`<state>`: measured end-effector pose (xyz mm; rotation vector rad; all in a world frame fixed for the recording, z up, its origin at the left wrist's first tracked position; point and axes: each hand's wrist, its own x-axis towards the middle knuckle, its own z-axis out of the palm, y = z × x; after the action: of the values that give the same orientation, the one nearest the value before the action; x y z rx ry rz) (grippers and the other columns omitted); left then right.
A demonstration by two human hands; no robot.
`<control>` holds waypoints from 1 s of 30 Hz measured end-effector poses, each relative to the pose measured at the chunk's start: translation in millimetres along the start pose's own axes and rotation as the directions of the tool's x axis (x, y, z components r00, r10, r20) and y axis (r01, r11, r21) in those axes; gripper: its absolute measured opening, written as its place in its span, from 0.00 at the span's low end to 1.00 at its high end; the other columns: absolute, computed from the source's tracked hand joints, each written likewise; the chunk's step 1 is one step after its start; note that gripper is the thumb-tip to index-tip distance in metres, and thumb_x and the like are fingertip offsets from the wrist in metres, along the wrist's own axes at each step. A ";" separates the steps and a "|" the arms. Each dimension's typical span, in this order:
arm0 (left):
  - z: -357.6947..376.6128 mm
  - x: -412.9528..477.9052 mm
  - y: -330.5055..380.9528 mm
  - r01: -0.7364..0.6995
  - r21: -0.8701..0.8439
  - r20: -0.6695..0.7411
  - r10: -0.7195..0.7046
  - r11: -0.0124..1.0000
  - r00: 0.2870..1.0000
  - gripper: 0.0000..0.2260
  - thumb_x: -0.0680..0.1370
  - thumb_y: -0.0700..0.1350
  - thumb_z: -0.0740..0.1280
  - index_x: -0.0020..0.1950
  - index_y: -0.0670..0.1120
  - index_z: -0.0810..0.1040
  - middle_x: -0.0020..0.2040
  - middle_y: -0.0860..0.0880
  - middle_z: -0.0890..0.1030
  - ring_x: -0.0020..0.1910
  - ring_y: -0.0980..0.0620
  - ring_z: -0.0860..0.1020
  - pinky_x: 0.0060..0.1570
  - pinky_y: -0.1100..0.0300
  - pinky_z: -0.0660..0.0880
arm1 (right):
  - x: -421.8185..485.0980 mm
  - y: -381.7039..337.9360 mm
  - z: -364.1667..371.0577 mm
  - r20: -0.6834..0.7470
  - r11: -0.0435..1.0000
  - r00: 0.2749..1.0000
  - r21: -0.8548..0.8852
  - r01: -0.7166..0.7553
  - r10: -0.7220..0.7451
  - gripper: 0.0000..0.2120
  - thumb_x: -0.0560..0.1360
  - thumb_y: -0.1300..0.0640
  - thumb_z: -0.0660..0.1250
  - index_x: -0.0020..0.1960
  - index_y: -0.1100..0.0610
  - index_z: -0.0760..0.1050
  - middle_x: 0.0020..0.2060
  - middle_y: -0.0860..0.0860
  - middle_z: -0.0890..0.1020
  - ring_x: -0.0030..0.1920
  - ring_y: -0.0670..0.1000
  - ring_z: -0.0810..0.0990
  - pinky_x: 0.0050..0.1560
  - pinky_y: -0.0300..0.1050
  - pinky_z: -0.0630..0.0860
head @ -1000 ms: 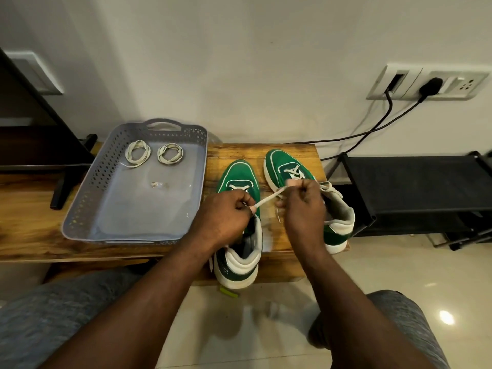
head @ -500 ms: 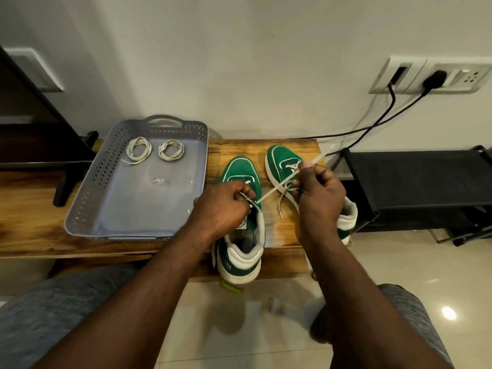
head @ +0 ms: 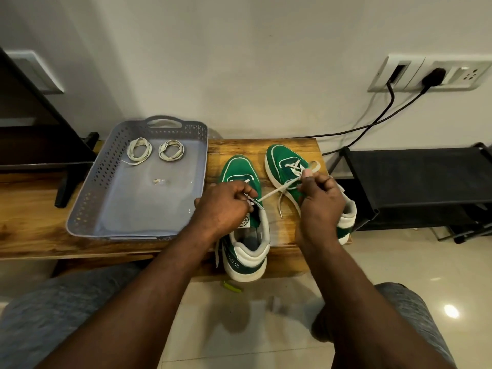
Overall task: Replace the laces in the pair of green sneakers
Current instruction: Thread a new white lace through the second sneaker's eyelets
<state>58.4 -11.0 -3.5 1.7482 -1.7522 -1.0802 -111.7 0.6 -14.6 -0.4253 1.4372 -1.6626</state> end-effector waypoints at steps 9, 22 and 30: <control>5.9 0.3 -7.5 -0.101 0.121 -0.011 0.104 0.987 0.995 0.22 0.74 0.36 0.72 0.60 0.61 0.80 0.52 0.58 0.79 0.56 0.52 0.76 0.57 0.50 0.78 | -17.4 31.6 10.5 0.195 0.951 0.968 -0.294 -0.095 0.157 0.05 0.78 0.60 0.75 0.45 0.61 0.83 0.39 0.56 0.87 0.38 0.51 0.83 0.41 0.48 0.82; 5.3 1.0 -9.1 -0.023 0.254 -0.077 0.044 0.967 0.996 0.17 0.75 0.48 0.76 0.61 0.55 0.75 0.59 0.51 0.78 0.55 0.49 0.78 0.55 0.47 0.80 | -12.4 37.3 7.0 0.267 0.942 0.949 -0.326 -0.077 0.170 0.07 0.79 0.55 0.75 0.52 0.59 0.84 0.44 0.54 0.89 0.46 0.52 0.88 0.48 0.50 0.84; -11.7 -1.5 0.5 0.143 0.160 0.085 -0.158 0.977 0.984 0.19 0.82 0.64 0.64 0.48 0.49 0.81 0.45 0.51 0.84 0.43 0.53 0.81 0.40 0.57 0.74 | -10.7 39.1 4.4 0.181 0.914 0.973 -0.400 -0.062 0.146 0.10 0.79 0.54 0.75 0.47 0.61 0.84 0.38 0.54 0.88 0.38 0.52 0.87 0.39 0.45 0.82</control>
<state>67.3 -12.2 4.2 1.9804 -1.8283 -1.1365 -87.3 8.2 -46.4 -0.7109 1.6038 -1.2007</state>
